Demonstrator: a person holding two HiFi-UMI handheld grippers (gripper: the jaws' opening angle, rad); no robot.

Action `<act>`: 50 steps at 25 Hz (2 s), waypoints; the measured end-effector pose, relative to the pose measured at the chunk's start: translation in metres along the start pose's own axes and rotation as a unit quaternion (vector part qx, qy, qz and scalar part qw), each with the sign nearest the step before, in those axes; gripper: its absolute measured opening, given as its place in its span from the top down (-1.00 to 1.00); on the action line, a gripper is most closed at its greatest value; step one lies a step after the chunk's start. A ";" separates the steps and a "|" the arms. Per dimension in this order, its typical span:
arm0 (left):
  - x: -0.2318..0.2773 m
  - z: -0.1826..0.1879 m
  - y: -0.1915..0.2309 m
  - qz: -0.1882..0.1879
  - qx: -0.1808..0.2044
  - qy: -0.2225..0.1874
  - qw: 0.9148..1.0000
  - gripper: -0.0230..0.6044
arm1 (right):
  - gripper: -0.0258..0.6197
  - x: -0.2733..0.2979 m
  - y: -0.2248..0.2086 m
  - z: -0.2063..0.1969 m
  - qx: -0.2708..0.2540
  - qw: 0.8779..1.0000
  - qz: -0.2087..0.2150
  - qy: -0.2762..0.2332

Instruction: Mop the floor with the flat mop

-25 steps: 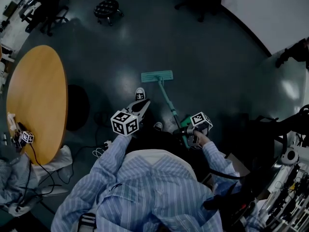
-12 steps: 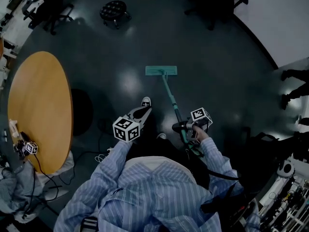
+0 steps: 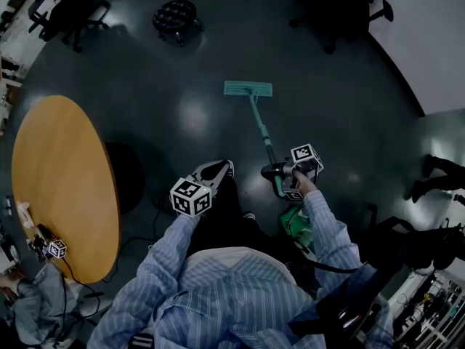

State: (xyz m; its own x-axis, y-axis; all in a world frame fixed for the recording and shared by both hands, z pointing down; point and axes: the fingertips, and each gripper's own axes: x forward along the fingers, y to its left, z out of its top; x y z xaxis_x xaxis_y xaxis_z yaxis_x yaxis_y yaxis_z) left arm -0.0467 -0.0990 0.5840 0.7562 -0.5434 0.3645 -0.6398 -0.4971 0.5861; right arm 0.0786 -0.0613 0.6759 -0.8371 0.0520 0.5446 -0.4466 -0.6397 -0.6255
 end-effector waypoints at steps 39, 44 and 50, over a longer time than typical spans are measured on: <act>0.055 0.044 0.124 0.008 -0.047 0.033 0.998 0.90 | 0.84 0.057 0.232 0.323 -0.019 0.997 0.009 -0.077; 0.053 0.047 0.110 0.011 -0.039 0.021 0.999 0.90 | 0.84 0.046 0.197 0.287 -0.022 0.997 0.002 -0.072; 0.045 0.032 0.074 0.003 -0.025 0.016 1.000 0.90 | 0.84 0.034 0.138 0.224 -0.021 0.998 -0.005 -0.064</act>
State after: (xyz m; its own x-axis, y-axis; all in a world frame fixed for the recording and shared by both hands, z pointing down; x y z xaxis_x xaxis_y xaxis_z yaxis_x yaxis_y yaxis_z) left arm -0.0642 -0.1824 0.6208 0.7570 -0.5235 0.3910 -0.6372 -0.4588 0.6192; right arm 0.0596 -0.3191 0.7333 -0.7864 -0.0408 0.6163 -0.4705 -0.6070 -0.6405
